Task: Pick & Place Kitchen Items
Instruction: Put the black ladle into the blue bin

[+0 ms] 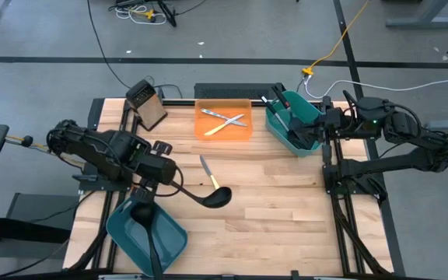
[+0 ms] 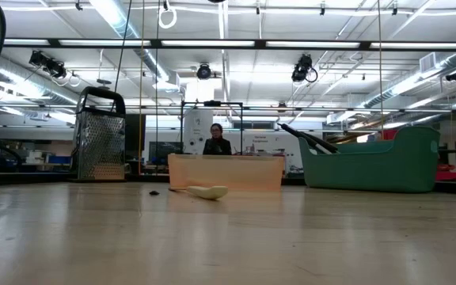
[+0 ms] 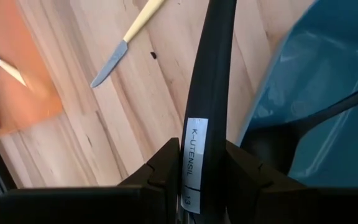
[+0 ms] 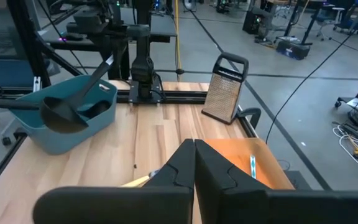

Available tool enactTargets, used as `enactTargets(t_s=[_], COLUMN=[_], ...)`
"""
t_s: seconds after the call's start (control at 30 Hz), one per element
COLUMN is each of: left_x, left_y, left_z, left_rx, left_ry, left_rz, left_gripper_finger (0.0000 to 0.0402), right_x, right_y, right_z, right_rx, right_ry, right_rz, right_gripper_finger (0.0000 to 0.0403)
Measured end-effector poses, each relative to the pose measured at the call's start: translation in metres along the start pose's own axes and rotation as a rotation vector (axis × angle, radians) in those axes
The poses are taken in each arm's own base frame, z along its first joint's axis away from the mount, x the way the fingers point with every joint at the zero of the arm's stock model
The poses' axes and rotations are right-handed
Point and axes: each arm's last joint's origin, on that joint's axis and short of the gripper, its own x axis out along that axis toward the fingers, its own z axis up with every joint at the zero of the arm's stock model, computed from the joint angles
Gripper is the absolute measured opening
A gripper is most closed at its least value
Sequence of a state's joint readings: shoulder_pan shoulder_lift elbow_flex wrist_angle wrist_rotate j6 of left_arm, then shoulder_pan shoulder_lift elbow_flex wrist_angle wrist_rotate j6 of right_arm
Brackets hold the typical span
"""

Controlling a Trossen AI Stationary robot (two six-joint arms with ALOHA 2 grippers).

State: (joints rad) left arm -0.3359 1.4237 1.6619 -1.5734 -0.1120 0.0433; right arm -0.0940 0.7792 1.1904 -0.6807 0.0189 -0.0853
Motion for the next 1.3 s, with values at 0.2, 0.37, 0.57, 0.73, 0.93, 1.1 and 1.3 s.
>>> enactTargets(t_s=[0.2,0.37,0.57,0.73,0.93,1.1,1.3], left_x=[-0.006,-0.008,-0.012,-0.015,-0.017,-0.021,-0.022], left_y=[0.001,0.002,0.002,0.002,0.002,0.002,0.001], left_z=[-0.005,-0.007,-0.011,-0.013,-0.016,-0.025,-0.042], left_rx=[0.018,0.019,0.036,0.046,0.056,0.048,0.033], left_ry=[-0.024,-0.032,-0.049,-0.057,-0.066,-0.087,-0.085], left_rz=[0.012,0.036,0.038,0.039,0.039,0.034,0.014], left_gripper_finger=[0.0093,0.0093,0.0092,0.0092,0.0091,0.0091,0.0090], right_x=[0.000,0.000,0.000,0.000,0.000,0.000,0.000], right_y=[0.000,0.000,0.000,0.001,0.001,0.001,0.001], right_z=[0.000,0.001,0.001,0.001,0.001,0.001,0.001], right_rx=[0.007,0.008,-0.006,-0.013,-0.013,-0.013,-0.004], right_ry=[-0.001,-0.006,-0.008,-0.010,-0.010,-0.010,-0.010], right_rz=[0.000,0.000,0.008,0.031,0.031,0.034,0.034], right_gripper_finger=[0.0005,0.0005,0.0005,0.0005,0.0005,0.0005,0.0005])
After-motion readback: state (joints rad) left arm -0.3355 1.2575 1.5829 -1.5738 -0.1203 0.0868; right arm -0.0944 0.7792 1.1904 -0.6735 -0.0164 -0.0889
